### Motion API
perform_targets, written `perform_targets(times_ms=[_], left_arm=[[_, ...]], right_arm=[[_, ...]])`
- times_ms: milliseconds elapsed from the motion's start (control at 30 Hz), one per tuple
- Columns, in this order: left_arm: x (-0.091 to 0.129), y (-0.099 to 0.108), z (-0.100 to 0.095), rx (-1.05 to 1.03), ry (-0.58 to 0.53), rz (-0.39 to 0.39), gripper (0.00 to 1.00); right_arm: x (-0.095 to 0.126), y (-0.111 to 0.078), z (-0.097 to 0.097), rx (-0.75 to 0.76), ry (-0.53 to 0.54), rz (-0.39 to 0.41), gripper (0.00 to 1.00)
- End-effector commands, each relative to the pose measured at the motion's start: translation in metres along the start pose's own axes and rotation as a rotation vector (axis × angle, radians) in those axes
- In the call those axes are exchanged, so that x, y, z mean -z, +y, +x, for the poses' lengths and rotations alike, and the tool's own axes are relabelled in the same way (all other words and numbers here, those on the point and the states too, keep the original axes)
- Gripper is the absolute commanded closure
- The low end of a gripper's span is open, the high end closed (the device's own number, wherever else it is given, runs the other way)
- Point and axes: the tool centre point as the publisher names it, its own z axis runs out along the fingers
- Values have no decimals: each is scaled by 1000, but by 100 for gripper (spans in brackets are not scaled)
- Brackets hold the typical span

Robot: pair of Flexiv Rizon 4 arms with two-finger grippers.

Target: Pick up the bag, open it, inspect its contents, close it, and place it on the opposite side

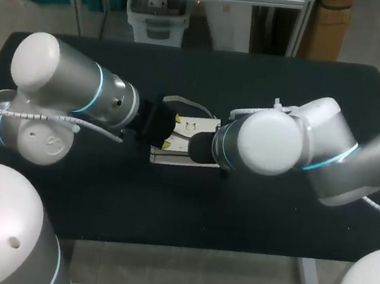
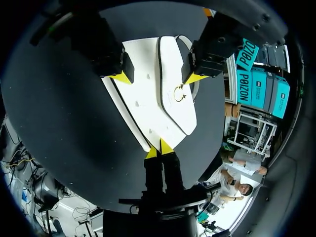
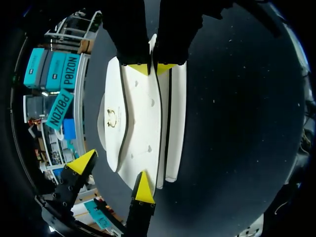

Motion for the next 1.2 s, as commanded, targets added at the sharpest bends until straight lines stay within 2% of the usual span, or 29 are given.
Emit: perform_targets(times_ms=[33,233,300,367,567,667,733,833,933,967,1033,1100,1200], left_arm=[[-10,5,2,-6,-30,20,31],[-17,1,2,-39,-62,15,26],[-19,-1,2,-38,-60,18,28],[-22,-2,2,-11,-56,26,32],[-24,-3,-1,78,-90,-9,52],[-27,-4,-2,60,-112,-37,50],[-30,-4,-3,52,-132,-71,44],[-32,-3,-6,51,-149,-88,46],[-33,1,-10,82,-155,-111,58],[-33,2,-12,91,-154,-114,69],[-33,5,-14,117,-162,-116,80],[-30,8,-16,139,-169,-119,100],[-26,10,-18,149,-173,-121,100]], right_arm=[[-1,0,1,0,-3,-2,100],[-1,0,1,0,-3,-2,100],[-1,0,1,0,-3,-2,100],[-1,0,1,0,-3,-2,100],[-1,0,1,0,-3,-2,100],[-1,0,1,0,-3,-2,100],[-1,0,1,0,-3,-2,100],[-1,0,1,0,-3,-2,100],[-1,0,1,0,-3,-2,100],[-1,0,1,0,-3,-2,100],[-1,0,1,0,-3,-2,100],[-1,0,1,0,-3,-2,100],[-1,0,1,0,-3,-2,100]])
